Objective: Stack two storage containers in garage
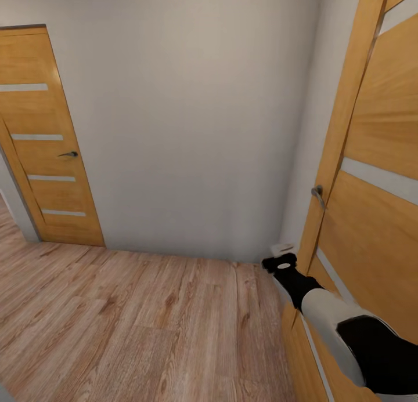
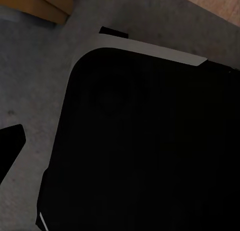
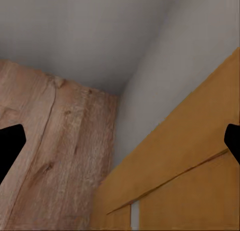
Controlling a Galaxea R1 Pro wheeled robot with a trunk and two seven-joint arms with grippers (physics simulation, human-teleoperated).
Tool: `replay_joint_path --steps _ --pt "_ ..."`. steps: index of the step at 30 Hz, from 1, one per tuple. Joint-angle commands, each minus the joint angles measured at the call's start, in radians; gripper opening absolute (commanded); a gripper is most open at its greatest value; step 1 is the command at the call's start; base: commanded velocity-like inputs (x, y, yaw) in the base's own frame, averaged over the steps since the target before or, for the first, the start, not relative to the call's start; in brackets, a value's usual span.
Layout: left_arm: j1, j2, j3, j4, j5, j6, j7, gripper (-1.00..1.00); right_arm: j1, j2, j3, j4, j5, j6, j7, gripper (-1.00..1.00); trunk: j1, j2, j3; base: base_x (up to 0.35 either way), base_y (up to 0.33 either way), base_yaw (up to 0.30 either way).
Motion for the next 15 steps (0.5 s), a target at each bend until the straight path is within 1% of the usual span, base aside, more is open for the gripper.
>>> replay_joint_path --steps 1,2,4,6,7,8,9,10,11,13,15 --pt "0.000 0.000 0.000 -0.001 0.005 -0.002 0.000 1.00 0.000 0.001 0.007 0.060 -0.007 -0.027 0.011 1.00 0.000 -0.001 -0.001 0.000 0.000 0.000" --pt "0.000 0.000 0.000 -0.001 0.005 -0.002 0.000 1.00 0.000 0.002 0.007 0.090 -0.012 -0.042 0.019 1.00 0.000 -0.001 -0.001 0.000 0.000 0.000" --pt "0.000 0.000 0.000 -0.001 0.005 -0.002 0.000 1.00 -0.003 0.002 0.006 0.167 -0.037 -0.076 0.057 1.00 0.000 -0.001 -0.001 0.000 0.000 0.000" --pt "0.000 0.000 0.001 -0.001 0.005 -0.002 0.000 1.00 -0.002 -0.002 0.006 0.193 -0.056 -0.085 0.093 1.00 0.000 -0.001 -0.001 0.000 0.000 0.000" --pt "0.000 0.000 0.001 -0.001 0.005 -0.002 0.000 1.00 0.011 -0.008 0.006 0.202 -0.067 -0.089 0.119 1.00 0.000 -0.001 -0.001 0.000 0.000 0.000" --pt "0.000 0.000 0.001 -0.001 0.005 -0.002 0.000 1.00 0.039 -0.017 0.006 0.209 -0.075 -0.091 0.144 1.00 0.000 -0.001 -0.001 0.000 0.000 0.000" --pt "0.000 0.000 0.002 -0.001 0.006 -0.002 0.001 1.00 0.104 -0.037 0.006 0.214 -0.081 -0.094 0.183 1.00 0.000 -0.001 -0.001 0.000 0.000 0.000" --pt "0.000 0.000 0.002 -0.001 0.006 -0.002 0.001 1.00 0.131 -0.044 0.007 0.215 -0.082 -0.096 0.196 1.00 0.000 -0.001 -0.001 0.000 0.000 0.000" --pt "0.000 0.000 0.002 -0.001 0.006 -0.002 0.001 1.00 0.197 -0.055 0.007 0.216 -0.084 -0.099 0.221 1.00 0.000 -0.001 -0.001 0.000 0.000 0.000" --pt "0.000 0.000 0.001 -0.001 0.007 -0.001 0.001 1.00 0.334 -0.068 0.007 0.218 -0.085 -0.103 0.255 1.00 0.000 -0.001 -0.001 0.000 0.000 0.000" --pt "0.000 0.000 0.001 -0.001 0.008 -0.002 0.001 1.00 0.461 -0.073 0.007 0.219 -0.086 -0.106 0.269 1.00 0.000 -0.001 -0.001 0.000 0.000 0.000"
